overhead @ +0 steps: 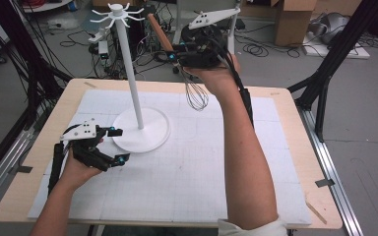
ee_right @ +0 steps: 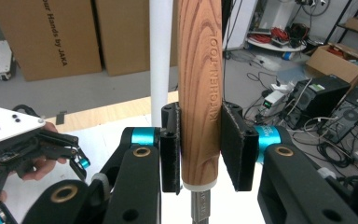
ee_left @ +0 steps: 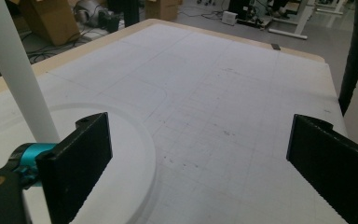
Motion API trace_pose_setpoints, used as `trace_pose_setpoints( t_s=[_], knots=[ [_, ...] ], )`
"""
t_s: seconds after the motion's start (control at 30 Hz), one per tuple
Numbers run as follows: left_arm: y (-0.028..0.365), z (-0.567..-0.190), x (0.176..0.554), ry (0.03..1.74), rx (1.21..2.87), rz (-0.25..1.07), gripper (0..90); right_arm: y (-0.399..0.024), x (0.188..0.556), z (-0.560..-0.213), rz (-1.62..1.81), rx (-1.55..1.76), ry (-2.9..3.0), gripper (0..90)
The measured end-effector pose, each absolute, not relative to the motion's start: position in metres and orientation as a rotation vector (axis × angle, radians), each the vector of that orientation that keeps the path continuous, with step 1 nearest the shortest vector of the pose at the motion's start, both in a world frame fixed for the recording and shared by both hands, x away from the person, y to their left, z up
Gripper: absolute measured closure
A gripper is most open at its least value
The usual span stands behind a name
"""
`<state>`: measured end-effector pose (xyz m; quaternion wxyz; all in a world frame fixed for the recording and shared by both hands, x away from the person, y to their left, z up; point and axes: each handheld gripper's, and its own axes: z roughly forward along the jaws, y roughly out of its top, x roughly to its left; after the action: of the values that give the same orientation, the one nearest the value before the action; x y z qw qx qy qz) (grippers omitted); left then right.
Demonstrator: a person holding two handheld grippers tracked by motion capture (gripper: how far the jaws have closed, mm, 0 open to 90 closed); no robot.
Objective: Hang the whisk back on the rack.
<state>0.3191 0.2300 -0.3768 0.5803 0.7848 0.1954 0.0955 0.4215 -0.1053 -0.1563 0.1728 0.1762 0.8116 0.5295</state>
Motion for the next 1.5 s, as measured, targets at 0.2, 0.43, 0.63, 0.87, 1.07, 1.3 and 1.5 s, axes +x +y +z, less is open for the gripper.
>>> trace_pose_setpoints(
  t_s=[0.2, 0.43, 0.63, 0.87, 1.07, 1.3, 1.5],
  knots=[
    [0.230, -0.377, 0.319, 0.457, 1.835, 0.222, 7.3, -0.096, 0.424, -0.153, 1.500, 0.484, 2.308, 70.5],
    [0.231, -0.376, 0.319, 0.455, 1.831, 0.222, 7.3, -0.089, 0.424, -0.155, 1.485, 0.478, 2.317, 70.5],
    [0.230, -0.376, 0.318, 0.456, 1.838, 0.224, 7.3, -0.088, 0.428, -0.153, 1.459, 0.515, 2.305, 70.5],
    [0.232, -0.377, 0.318, 0.457, 1.839, 0.227, 7.3, -0.084, 0.434, -0.152, 1.449, 0.533, 2.300, 70.5],
    [0.233, -0.377, 0.318, 0.456, 1.841, 0.231, 7.3, -0.079, 0.438, -0.157, 1.452, 0.541, 2.307, 70.5],
    [0.234, -0.376, 0.318, 0.461, 1.840, 0.233, 7.3, -0.075, 0.439, -0.161, 1.465, 0.544, 2.313, 70.5],
    [0.233, -0.377, 0.318, 0.459, 1.843, 0.232, 7.3, -0.074, 0.439, -0.162, 1.472, 0.554, 2.322, 70.5]
  ],
)
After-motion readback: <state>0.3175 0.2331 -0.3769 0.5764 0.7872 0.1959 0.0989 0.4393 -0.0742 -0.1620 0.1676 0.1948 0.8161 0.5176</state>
